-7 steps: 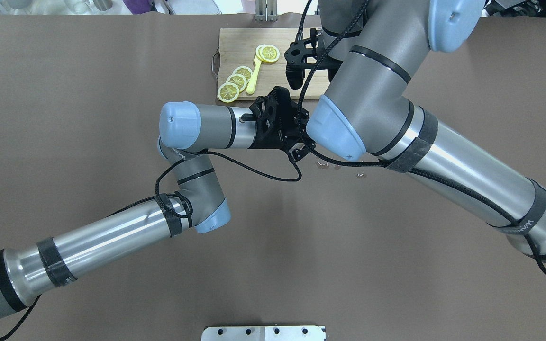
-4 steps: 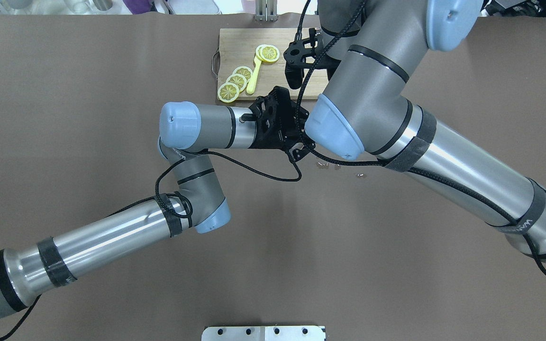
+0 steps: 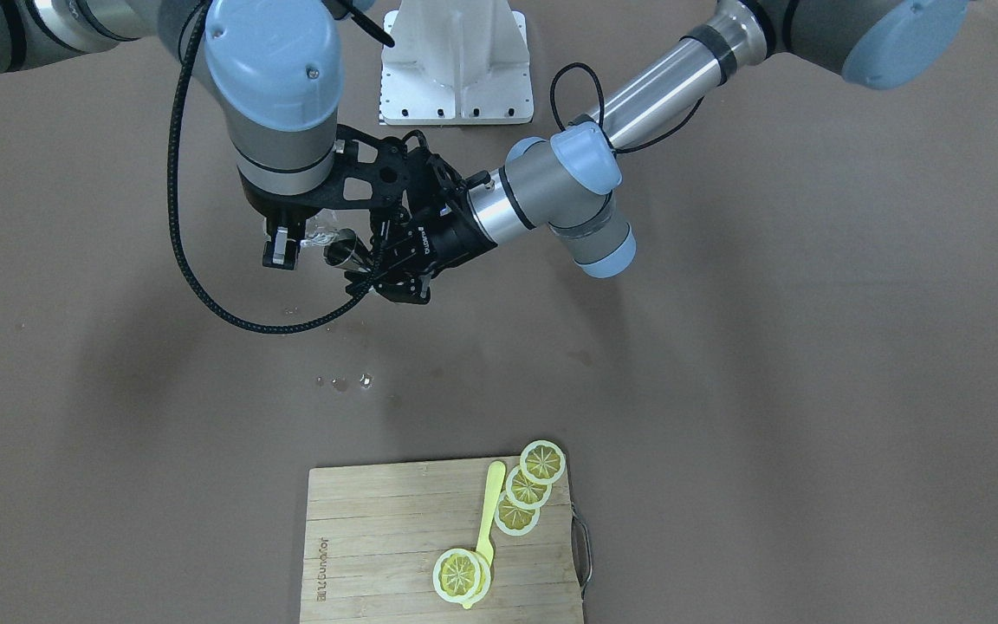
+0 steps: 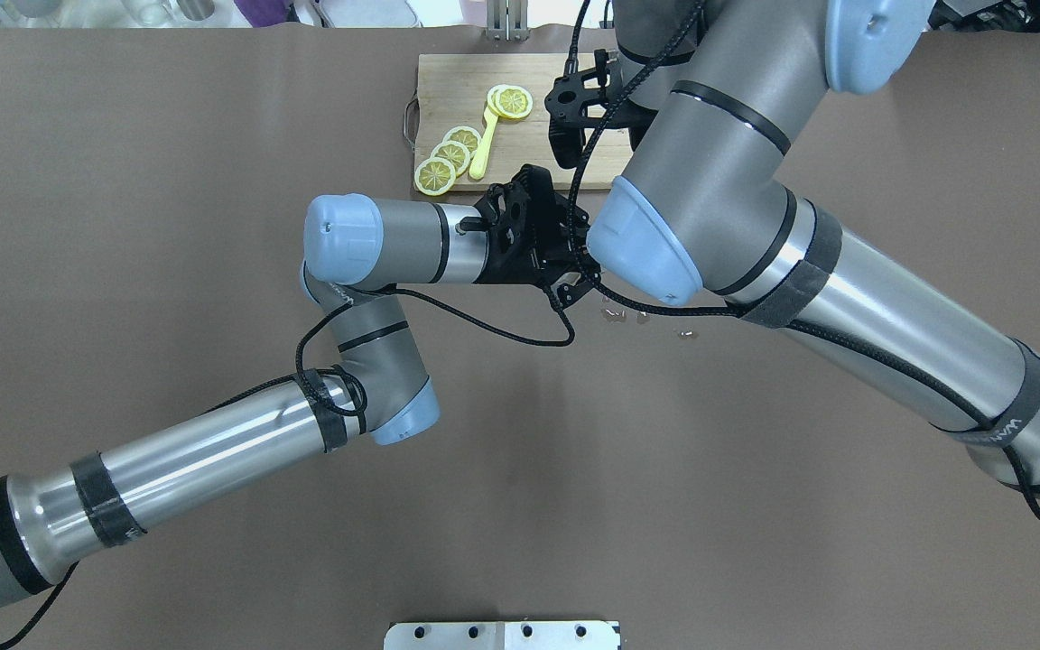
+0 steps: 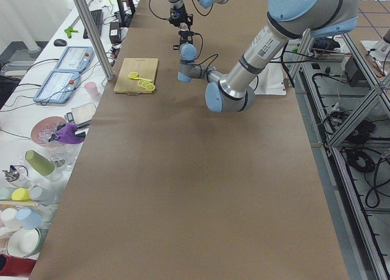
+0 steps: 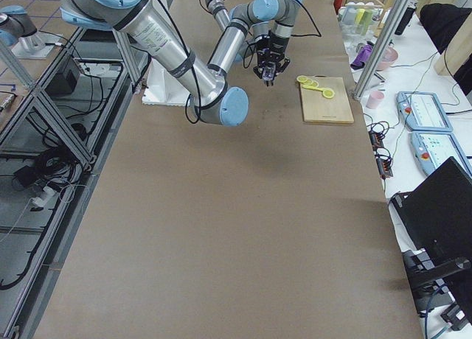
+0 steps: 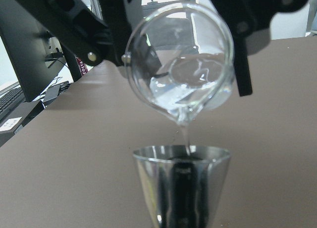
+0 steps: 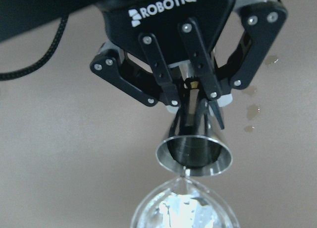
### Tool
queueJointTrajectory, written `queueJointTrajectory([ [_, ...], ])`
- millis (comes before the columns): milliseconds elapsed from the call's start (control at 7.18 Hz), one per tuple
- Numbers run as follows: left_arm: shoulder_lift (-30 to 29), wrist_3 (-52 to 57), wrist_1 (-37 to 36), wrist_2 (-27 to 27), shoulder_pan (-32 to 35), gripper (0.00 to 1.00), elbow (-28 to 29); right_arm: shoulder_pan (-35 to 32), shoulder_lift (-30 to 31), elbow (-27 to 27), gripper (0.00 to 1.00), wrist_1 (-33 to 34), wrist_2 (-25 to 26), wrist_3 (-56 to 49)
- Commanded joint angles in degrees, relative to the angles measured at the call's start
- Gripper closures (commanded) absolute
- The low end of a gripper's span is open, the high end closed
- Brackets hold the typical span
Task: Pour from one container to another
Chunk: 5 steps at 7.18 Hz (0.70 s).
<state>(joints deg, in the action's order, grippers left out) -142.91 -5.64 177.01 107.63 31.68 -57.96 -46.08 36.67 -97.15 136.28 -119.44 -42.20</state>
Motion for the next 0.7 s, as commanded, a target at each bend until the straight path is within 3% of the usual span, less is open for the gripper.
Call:
queueJointTrajectory([
  [0, 0.0, -0.07, 0.0, -0.05, 0.04, 1.0, 0.04, -0.15, 2.34, -4.69, 1.0, -0.4, -0.35, 0.54],
  [279, 0.09, -1.64, 0.7, 0.04, 0.04, 1.0, -0.05, -0.68, 3.84, -6.11, 1.0, -3.19, -0.88, 0.72],
  [557, 0.18, -1.74, 0.79, -0.14, 0.22, 1.0, -0.05, -3.91, 8.21, -7.6, 1.0, -9.68, -5.87, 0.89],
])
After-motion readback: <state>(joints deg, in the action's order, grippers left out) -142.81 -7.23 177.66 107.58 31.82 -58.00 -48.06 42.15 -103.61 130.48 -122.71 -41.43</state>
